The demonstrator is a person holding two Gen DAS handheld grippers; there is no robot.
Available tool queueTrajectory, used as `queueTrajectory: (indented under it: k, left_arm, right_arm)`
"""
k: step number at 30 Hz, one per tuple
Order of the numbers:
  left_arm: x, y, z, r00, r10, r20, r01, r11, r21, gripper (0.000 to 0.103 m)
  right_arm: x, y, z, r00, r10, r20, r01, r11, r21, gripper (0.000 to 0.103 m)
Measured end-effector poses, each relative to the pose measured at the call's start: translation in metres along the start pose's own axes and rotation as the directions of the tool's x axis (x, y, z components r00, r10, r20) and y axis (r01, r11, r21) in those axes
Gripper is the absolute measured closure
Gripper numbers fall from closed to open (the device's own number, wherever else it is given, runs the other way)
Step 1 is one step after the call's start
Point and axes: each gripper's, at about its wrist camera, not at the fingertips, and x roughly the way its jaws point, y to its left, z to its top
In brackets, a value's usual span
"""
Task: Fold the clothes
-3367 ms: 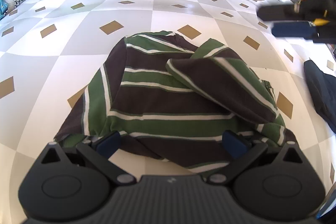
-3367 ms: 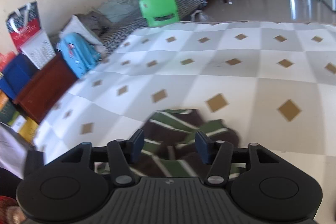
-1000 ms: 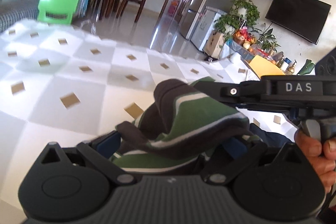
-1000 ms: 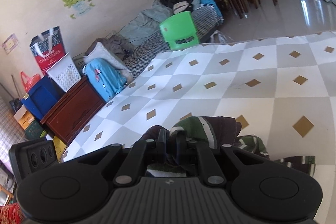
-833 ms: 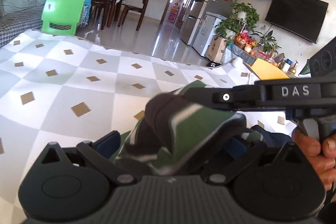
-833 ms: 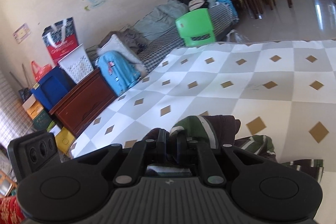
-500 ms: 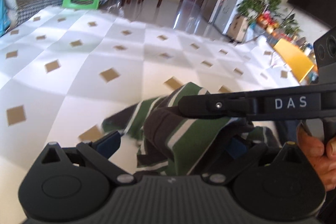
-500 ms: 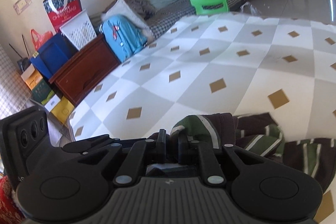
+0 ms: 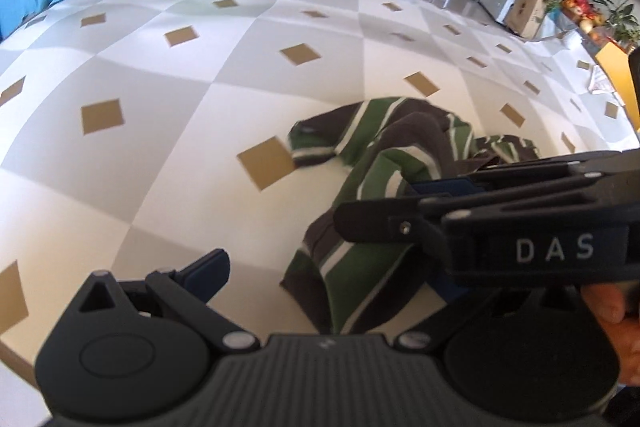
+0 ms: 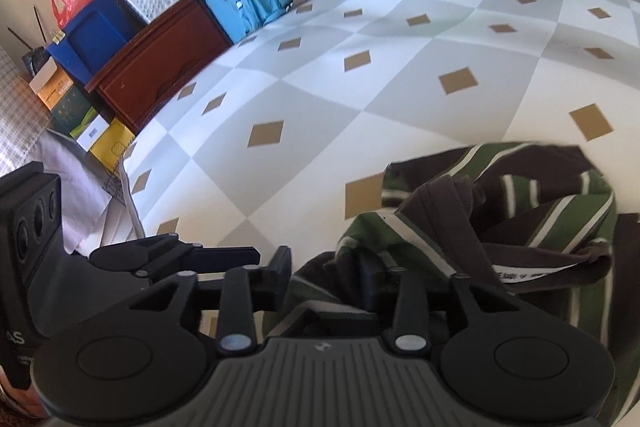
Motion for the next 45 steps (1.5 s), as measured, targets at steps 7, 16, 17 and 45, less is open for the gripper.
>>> queueTrajectory:
  k: [7,16,17,45]
  left_arm:
    - [-0.005,0.010,-0.018,0.998,0.047,-0.034,-0.047,0.999,-0.026,0.000]
    - [-0.027,0.024,-0.027,0.997,0.072,0.041,-0.065,0.988,-0.140,0.000]
    - [-0.031,0.026,-0.028,0.995,0.080,0.058,-0.070,0.985,-0.155,0.000]
    - [-0.037,-0.004,-0.006,0.985,0.088,0.150,-0.066,0.987,-0.147,0.000]
  right_arm:
    - [0.017,0.001,-0.011,0.997,-0.034,-0.066,0.038,0.998,0.055,0.059]
    - [-0.008,0.005,-0.007,0.998,-0.062,-0.032,0.064,0.996,0.055,0.055]
    - [-0.012,0.006,-0.007,0.997,-0.072,-0.024,0.073,0.996,0.045,0.054]
    - [-0.109,-0.047,-0.024,0.976,-0.204,0.079,0.186,0.963,0.198,0.052]
